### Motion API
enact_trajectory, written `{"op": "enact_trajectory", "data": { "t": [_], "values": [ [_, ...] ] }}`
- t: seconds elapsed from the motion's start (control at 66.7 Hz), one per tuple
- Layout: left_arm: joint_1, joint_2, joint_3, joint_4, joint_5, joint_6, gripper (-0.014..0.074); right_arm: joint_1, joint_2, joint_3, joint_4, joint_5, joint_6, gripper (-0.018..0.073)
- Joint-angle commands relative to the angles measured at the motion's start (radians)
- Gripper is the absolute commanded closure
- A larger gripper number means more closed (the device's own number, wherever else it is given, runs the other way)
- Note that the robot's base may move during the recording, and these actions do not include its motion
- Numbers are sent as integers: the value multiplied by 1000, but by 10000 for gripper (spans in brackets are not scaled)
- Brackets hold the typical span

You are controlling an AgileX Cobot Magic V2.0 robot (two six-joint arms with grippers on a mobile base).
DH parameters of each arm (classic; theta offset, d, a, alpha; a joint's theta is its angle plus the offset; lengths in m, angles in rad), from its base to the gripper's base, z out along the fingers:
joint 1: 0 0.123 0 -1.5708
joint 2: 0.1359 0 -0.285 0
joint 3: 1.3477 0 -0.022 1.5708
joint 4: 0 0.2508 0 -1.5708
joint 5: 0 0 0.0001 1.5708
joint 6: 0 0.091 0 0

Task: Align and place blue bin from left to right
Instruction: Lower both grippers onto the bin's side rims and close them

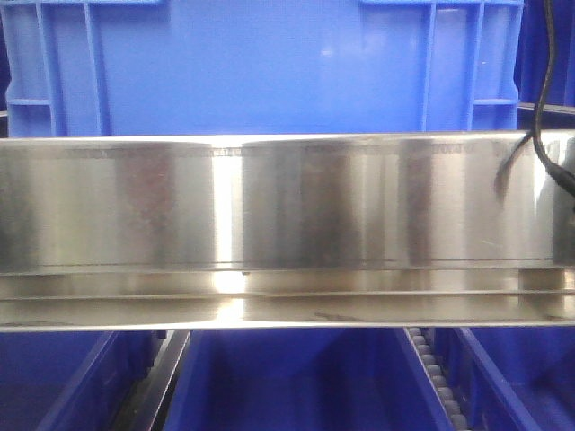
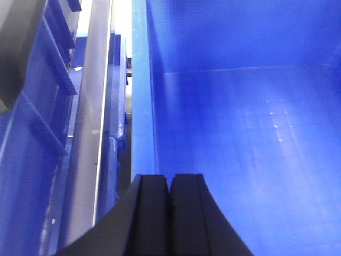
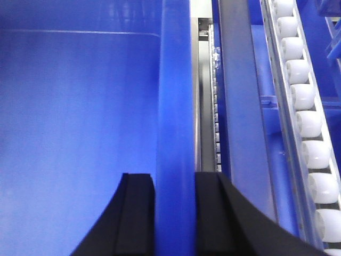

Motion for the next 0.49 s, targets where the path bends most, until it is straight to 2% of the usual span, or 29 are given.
{"op": "enact_trajectory", "data": {
  "t": [0.0,0.03,0.135,0.15,0.255,0.33,0.48],
  "values": [
    [-5,10,-8,24,-8,-9,651,-7,-1,-8,-22,-5,-2,721],
    [-5,16,-8,32,-8,-9,621,-7,-1,-8,-22,-5,-2,721],
    [-5,38,-8,51,-8,-12,405,-7,-1,-8,-22,-5,-2,721],
    [-5,41,-8,54,-8,-17,360,-7,-1,-8,-22,-5,-2,721],
    [-5,60,-8,58,-8,-60,200,-7,-1,-8,-22,-5,-2,721],
    [-5,73,-8,58,-8,-68,163,-7,-1,-8,-22,-5,-2,721],
    [-3,95,-8,47,-8,-68,191,-7,-1,-8,-22,-5,-2,721]
  ]
}}
